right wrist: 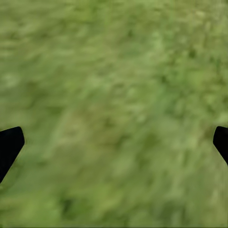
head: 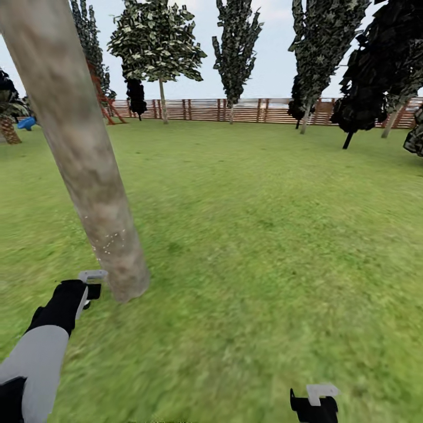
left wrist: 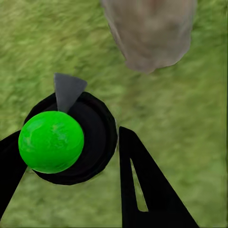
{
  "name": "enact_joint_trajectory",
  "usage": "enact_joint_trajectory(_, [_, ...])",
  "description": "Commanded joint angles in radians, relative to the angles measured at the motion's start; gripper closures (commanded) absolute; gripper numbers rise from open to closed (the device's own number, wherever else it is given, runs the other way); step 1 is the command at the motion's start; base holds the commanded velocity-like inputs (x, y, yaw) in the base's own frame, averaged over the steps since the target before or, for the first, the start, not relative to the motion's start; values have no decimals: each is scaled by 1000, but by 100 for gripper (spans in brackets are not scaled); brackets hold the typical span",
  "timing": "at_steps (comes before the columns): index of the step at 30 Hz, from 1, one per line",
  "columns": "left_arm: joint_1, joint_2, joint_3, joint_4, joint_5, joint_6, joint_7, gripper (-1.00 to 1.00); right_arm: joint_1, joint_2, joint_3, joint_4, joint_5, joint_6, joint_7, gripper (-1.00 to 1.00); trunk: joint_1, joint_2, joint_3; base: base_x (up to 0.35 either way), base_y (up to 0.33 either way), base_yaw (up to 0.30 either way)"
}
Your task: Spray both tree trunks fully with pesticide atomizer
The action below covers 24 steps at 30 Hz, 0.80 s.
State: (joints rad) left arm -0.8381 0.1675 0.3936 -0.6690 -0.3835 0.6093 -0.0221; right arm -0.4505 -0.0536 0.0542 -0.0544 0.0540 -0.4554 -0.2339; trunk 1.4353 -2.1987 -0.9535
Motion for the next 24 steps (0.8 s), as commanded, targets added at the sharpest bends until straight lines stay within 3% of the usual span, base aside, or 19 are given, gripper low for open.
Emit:
enact_joint_trajectory(1, [-20,-5,2,-3,-6,8,-3,100,0,0,6,1,6,0,-8,-100,0,0,-1,-2,-1,276])
enact_joint_trajectory(3, [-51,-12,1,-3,-6,11,-3,100,0,0,6,1,6,0,-8,-100,0,0,-1,-1,-1,276])
enact_joint_trajectory(4, [-98,-16,2,4,-6,14,-4,100,0,0,6,1,6,0,-8,-100,0,0,-1,0,0,276])
enact_joint_trajectory(7, [-166,-16,1,9,-6,61,-6,100,0,-2,6,1,6,0,-8,-100,0,0,-1,0,0,184])
enact_joint_trajectory(10, [-187,8,-3,10,-10,87,-9,100,0,-4,6,2,6,0,-8,-100,0,0,-1,0,0,27])
enact_joint_trajectory(11, [-183,33,-4,11,-9,89,-10,100,0,-5,6,2,6,0,-8,-100,0,0,-1,0,0,4])
enact_joint_trajectory(14, [-176,60,-7,12,-7,84,-12,100,0,-5,6,2,6,0,-8,-100,0,0,-1,0,0,1])
enact_joint_trajectory(15, [-175,53,-13,12,-7,85,-12,100,0,-5,6,2,6,0,-8,-100,0,0,-1,0,0,0])
enact_joint_trajectory(16, [-177,-18,-103,10,-5,91,-11,100,0,-5,6,2,6,0,-8,-100,0,0,-1,0,0,0])
enact_joint_trajectory(18, [-174,-22,-122,6,-4,92,-11,100,0,-5,6,2,6,1,-8,-100,0,0,-1,4,0,0])
enact_joint_trajectory(24, [-173,-5,-118,-1,-1,92,-12,100,0,-5,6,2,6,1,-8,-100,0,0,-1,288,14,0])
